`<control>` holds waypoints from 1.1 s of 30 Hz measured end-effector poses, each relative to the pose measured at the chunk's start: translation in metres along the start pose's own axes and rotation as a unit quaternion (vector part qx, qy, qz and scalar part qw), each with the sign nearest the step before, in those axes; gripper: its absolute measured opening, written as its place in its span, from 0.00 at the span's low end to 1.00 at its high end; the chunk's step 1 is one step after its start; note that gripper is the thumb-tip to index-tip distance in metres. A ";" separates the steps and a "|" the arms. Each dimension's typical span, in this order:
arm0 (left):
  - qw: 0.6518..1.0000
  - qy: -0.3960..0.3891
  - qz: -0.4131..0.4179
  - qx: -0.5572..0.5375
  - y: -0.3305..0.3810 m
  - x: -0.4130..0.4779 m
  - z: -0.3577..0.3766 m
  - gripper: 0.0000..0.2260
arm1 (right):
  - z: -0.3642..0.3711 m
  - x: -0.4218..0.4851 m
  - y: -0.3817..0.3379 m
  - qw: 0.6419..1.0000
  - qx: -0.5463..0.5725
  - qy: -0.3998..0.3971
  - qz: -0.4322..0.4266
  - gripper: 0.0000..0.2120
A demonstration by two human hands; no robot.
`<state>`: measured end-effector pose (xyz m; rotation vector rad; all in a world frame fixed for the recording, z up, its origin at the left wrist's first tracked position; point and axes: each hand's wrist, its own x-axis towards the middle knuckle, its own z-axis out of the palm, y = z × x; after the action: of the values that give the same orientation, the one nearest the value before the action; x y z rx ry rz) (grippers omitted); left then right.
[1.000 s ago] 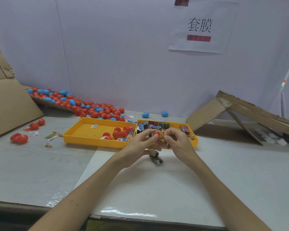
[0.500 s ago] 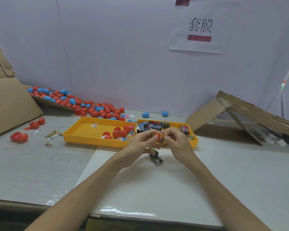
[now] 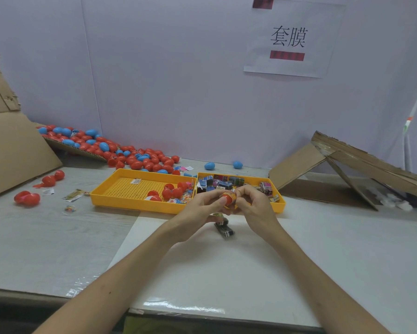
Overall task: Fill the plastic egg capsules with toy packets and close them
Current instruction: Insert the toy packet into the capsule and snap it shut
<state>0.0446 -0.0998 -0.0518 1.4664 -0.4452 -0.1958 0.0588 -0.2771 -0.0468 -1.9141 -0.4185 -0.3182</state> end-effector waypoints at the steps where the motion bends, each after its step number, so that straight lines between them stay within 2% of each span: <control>1: 1.000 0.000 -0.001 0.000 0.000 0.000 0.000 0.10 | 0.000 0.000 0.000 1.000 0.000 0.000 0.001 0.10; 9: 1.000 -0.003 -0.009 -0.012 0.002 -0.002 0.000 0.10 | 0.000 0.001 0.002 1.000 0.011 -0.002 0.000 0.11; 15: 0.996 -0.010 -0.036 -0.077 0.006 0.000 0.001 0.16 | -0.006 0.003 0.004 0.996 0.080 0.042 -0.022 0.08; 20: 0.994 -0.015 -0.041 -0.101 0.006 0.000 0.000 0.17 | -0.005 0.001 0.003 0.993 0.110 0.016 -0.027 0.07; 24: 0.992 -0.034 -0.057 -0.106 0.004 -0.001 0.000 0.19 | -0.004 0.000 -0.002 0.993 0.117 0.002 -0.016 0.14; 27: 0.992 -0.028 -0.071 -0.099 0.004 -0.001 0.002 0.20 | -0.006 -0.001 -0.004 0.991 0.131 -0.016 -0.028 0.10; 33: 0.992 -0.037 -0.087 -0.080 0.003 0.000 0.001 0.24 | -0.008 -0.003 -0.008 0.985 0.164 -0.039 -0.030 0.09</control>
<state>0.0440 -0.1000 -0.0493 1.3431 -0.3530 -0.4159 0.0521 -0.2821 -0.0384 -1.5963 -0.5450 -0.1996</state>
